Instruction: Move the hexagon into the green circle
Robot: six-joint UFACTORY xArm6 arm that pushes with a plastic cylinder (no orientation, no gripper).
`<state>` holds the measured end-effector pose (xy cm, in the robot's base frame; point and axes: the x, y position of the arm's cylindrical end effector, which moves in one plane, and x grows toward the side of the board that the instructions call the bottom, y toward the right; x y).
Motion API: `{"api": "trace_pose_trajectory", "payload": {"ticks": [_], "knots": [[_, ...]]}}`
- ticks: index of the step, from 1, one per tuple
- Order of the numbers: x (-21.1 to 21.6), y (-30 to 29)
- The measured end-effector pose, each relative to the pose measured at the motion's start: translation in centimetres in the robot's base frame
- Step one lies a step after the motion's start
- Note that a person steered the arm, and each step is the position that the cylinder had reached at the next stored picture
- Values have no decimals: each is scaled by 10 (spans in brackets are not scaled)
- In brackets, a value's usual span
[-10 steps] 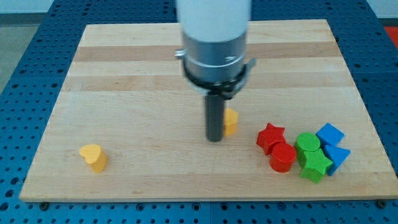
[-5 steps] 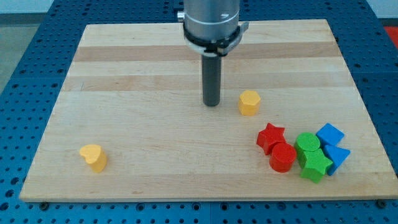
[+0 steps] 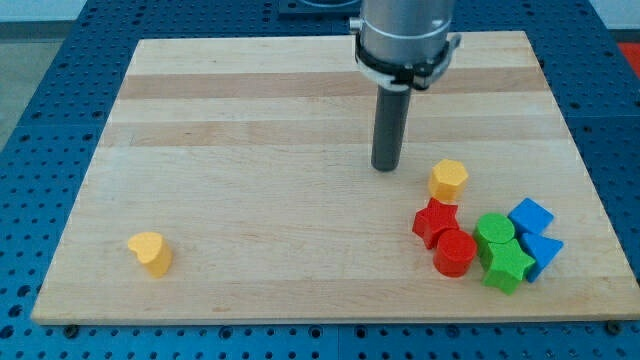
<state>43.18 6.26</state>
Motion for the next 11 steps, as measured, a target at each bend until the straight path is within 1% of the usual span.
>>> {"api": "trace_pose_trajectory", "payload": {"ticks": [1, 3, 4, 6, 7, 8, 9, 11], "knots": [[-6, 30], [52, 44], [64, 44], [21, 36], [20, 38], [22, 56], [30, 69], [53, 71]]}}
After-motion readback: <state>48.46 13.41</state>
